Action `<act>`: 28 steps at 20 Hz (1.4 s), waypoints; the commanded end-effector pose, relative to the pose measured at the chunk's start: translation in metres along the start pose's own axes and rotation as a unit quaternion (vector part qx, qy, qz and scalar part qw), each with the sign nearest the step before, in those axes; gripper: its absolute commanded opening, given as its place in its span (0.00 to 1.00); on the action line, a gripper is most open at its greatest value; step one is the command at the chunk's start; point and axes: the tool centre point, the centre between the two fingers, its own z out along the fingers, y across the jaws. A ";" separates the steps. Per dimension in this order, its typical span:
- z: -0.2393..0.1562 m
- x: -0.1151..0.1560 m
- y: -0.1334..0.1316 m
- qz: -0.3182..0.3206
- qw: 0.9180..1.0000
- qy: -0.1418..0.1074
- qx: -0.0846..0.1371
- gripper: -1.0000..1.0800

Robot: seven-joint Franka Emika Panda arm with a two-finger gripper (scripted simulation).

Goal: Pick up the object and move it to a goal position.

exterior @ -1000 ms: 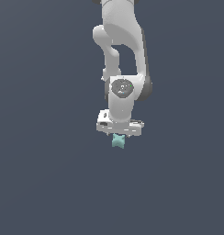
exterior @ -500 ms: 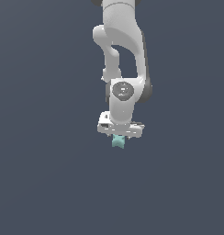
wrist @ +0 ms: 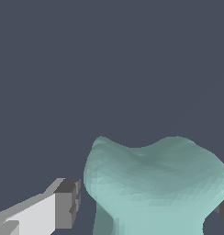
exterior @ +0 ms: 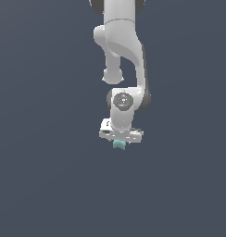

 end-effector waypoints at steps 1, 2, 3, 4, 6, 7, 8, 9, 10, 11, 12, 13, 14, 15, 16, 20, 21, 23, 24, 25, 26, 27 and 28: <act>0.004 0.001 0.000 0.000 1.000 0.001 0.000 0.96; 0.004 0.001 0.000 0.000 1.000 0.001 0.000 0.96; 0.004 0.001 0.000 0.000 1.000 0.001 0.000 0.00; 0.004 0.001 0.000 0.000 1.000 0.001 0.000 0.00; 0.004 0.001 0.000 0.000 1.000 0.001 0.000 0.00; 0.004 0.001 0.000 0.000 1.000 0.001 0.000 0.00; 0.004 0.001 0.000 0.000 1.000 0.001 0.000 0.00; 0.004 0.001 0.000 0.000 1.000 0.001 0.000 0.00; 0.004 0.001 0.000 0.000 1.000 0.001 0.000 0.00; 0.004 0.001 0.000 0.000 1.000 0.001 0.000 0.00; 0.004 0.001 0.000 0.000 1.000 0.001 0.000 0.00; 0.003 0.001 0.000 0.000 1.000 0.001 0.000 0.00; 0.003 0.001 0.000 0.000 1.000 0.001 0.000 0.00; 0.002 0.001 0.000 0.000 1.000 0.001 0.000 0.00; 0.001 0.001 0.001 0.000 1.000 0.001 0.000 0.00; -0.007 -0.002 0.005 0.000 1.000 0.001 0.000 0.00; -0.011 -0.003 0.007 0.000 1.000 0.001 0.000 0.00; -0.018 -0.005 0.012 0.000 1.000 0.001 0.000 0.00; -0.023 -0.006 0.014 0.000 1.000 0.001 0.000 0.00; -0.028 -0.008 0.017 0.000 1.000 0.001 0.000 0.00; -0.034 -0.009 0.020 0.000 1.000 0.001 0.000 0.00; -0.040 -0.011 0.023 0.000 1.000 0.001 0.001 0.00; -0.046 -0.013 0.027 0.000 1.000 0.001 0.001 0.00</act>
